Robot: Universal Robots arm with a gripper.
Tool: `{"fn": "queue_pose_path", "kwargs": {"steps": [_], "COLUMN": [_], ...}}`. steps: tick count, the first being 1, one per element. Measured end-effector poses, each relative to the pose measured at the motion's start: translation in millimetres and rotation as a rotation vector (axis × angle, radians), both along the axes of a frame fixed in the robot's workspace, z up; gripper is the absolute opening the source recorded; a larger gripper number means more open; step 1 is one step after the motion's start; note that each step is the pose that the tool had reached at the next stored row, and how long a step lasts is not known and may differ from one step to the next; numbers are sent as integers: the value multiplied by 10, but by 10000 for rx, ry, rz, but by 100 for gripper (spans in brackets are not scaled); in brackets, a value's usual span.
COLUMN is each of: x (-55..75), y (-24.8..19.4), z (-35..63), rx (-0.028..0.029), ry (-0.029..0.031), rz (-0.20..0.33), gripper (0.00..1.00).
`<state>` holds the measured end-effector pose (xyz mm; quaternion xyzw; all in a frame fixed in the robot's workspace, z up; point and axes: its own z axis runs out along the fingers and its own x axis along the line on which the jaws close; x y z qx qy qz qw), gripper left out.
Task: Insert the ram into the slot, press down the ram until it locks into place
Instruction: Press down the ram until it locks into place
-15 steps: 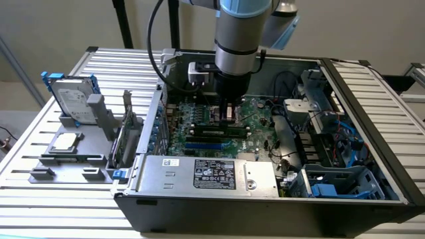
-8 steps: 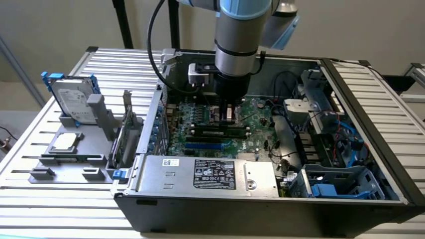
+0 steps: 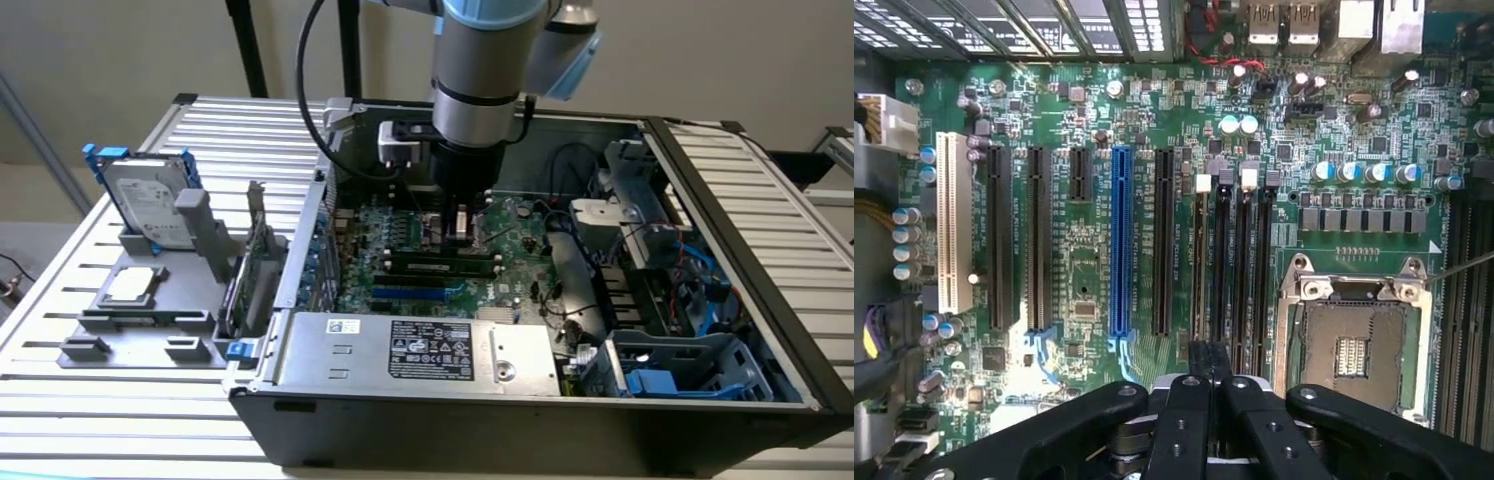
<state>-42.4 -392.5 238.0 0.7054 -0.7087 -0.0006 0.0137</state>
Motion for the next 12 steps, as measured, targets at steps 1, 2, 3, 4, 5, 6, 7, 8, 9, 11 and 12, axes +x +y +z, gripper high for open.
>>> {"fn": "queue_pose_path", "kwargs": {"steps": [1, 2, 3, 4, 5, 6, 7, 8, 9, 11, 12], "x": [0, 0, 0, 0, 0, 0, 0, 0, 0, 0, 0], "y": [0, 0, 0, 0, 0, 0, 0, 0, 0, 0, 0], "z": [31, 60, 89, 116, 131, 133, 133, 132, 133, 133, 133], "rx": [-3, -2, -1, -1, -4, -2, -2, 1, 15, 32, 34], "ry": [1, 1, 1, 1, 1, 0, 0, 0, 1, 1, 1], "rz": [0, 0, 0, 0, 0, 0, 1, 1, 0, 1, 1], "gripper": [10, 10, 10, 10, 10, 10, 10, 10, 10, 10, 10]}}
